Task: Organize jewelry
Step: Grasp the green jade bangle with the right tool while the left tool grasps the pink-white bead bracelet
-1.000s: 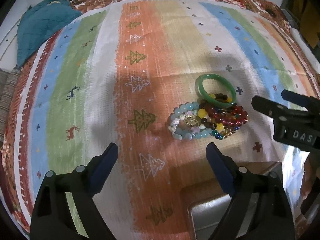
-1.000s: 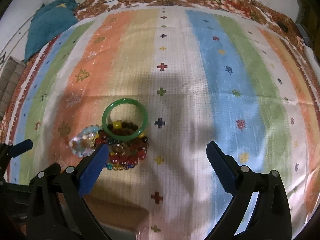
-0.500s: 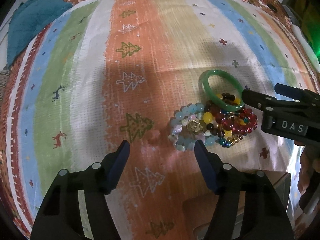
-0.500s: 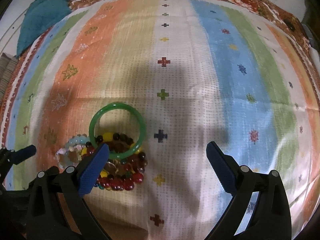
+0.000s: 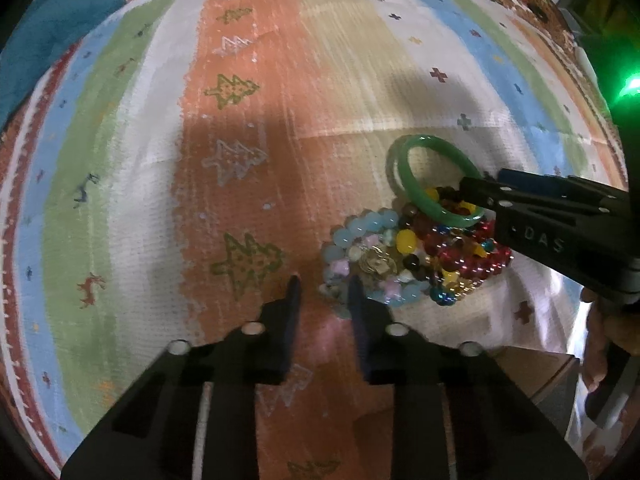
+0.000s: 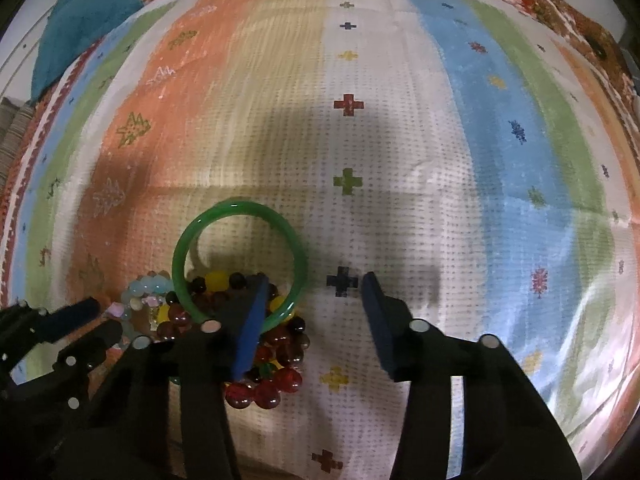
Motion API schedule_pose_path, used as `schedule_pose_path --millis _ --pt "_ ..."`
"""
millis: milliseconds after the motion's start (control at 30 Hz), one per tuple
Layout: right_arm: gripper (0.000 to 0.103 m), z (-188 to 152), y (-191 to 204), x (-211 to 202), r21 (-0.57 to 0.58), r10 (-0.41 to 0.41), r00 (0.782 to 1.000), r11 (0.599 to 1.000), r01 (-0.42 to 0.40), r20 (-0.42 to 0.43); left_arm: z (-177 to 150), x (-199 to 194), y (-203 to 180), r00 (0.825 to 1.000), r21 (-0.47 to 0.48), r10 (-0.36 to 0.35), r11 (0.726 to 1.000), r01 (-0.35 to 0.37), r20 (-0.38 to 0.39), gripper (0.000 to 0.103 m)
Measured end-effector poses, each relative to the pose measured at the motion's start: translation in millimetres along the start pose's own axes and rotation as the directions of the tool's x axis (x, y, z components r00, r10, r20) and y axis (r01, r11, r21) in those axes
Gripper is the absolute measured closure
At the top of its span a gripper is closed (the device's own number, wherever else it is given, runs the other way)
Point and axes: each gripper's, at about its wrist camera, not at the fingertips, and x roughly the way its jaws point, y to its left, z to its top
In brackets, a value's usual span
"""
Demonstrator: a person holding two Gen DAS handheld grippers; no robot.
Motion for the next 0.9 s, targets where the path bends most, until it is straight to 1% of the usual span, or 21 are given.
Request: schedule_pose_path --millis 33,67,100,167,200,233,400,467,600,700,800,900 --pt "0.072 0.2 0.6 0.6 -0.002 -0.001 1.000 1.000 0.001 -0.002 -0.1 1.0 -0.4 1.000 0.001 0.007 1.000 -0.007 -0.003 0.091" --pt "0.076 0.1 1.2 1.2 -0.004 0.000 1.000 1.000 0.000 -0.003 -0.4 1.2 -1.1 1.000 0.005 0.020 1.000 -0.020 0.002 0.091" --pt "0.077 -0.2 1.8 2.1 -0.006 0.005 1.000 1.000 -0.005 -0.004 -0.4 1.4 -1.2 1.000 0.006 0.021 1.000 -0.021 0.004 0.094" --pt "0.082 -0.3 2.8 2.8 -0.008 0.013 1.000 1.000 -0.013 -0.003 -0.3 1.3 -1.0 1.000 0.003 0.021 1.000 -0.021 0.008 0.094" --pt "0.085 -0.5 3.1 3.1 -0.008 0.019 1.000 1.000 -0.019 -0.004 0.2 0.8 -1.2 1.000 0.003 0.026 1.000 -0.026 0.013 0.094" --pt "0.091 -0.5 3.0 4.0 -0.006 0.018 1.000 1.000 -0.018 -0.007 0.0 -0.2 -1.5 0.999 0.005 0.029 1.000 -0.029 0.017 0.094" --pt "0.093 -1.2 0.5 2.1 -0.001 0.017 1.000 1.000 -0.017 0.003 0.3 -4.6 -1.8 0.999 0.011 0.036 0.999 -0.037 0.036 0.094" --pt "0.095 -4.8 -3.5 -2.8 0.007 0.011 1.000 1.000 -0.011 0.019 2.2 -7.3 -2.9 0.998 0.012 0.036 0.999 -0.037 0.041 0.094" --pt "0.095 -4.5 -6.1 -10.1 0.006 0.006 0.999 1.000 -0.007 0.033 2.4 -15.1 -6.7 0.997 0.029 0.050 0.998 -0.051 0.059 0.094" --pt "0.095 -8.4 -5.1 -15.5 0.002 0.008 0.999 1.000 -0.008 0.045 1.4 -23.3 -6.3 0.996 0.032 0.049 0.998 -0.052 0.077 0.094" --pt "0.095 -13.8 -3.9 -24.5 -0.011 0.002 0.998 1.000 -0.001 0.061 2.9 -30.1 -11.0 0.994 0.044 0.065 0.997 -0.069 0.091 0.094" --pt "0.095 -16.4 -1.0 -36.5 -0.014 0.012 0.995 1.000 -0.010 0.095 -0.2 -38.9 -13.4 0.992 0.042 0.056 0.997 -0.061 0.110 0.094"
